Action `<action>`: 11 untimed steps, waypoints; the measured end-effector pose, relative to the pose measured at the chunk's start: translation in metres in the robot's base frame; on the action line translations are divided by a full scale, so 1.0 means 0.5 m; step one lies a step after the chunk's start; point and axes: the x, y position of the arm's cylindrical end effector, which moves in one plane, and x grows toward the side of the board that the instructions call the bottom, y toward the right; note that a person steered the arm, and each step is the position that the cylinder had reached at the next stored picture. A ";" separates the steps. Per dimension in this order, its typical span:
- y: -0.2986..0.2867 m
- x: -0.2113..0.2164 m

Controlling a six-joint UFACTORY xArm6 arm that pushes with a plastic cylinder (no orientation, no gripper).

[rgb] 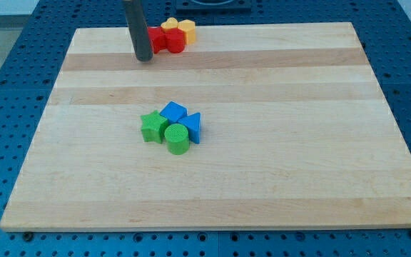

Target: Move the arm towards bottom center

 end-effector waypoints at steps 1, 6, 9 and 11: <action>0.054 0.073; 0.418 0.221; 0.415 0.420; 0.168 0.489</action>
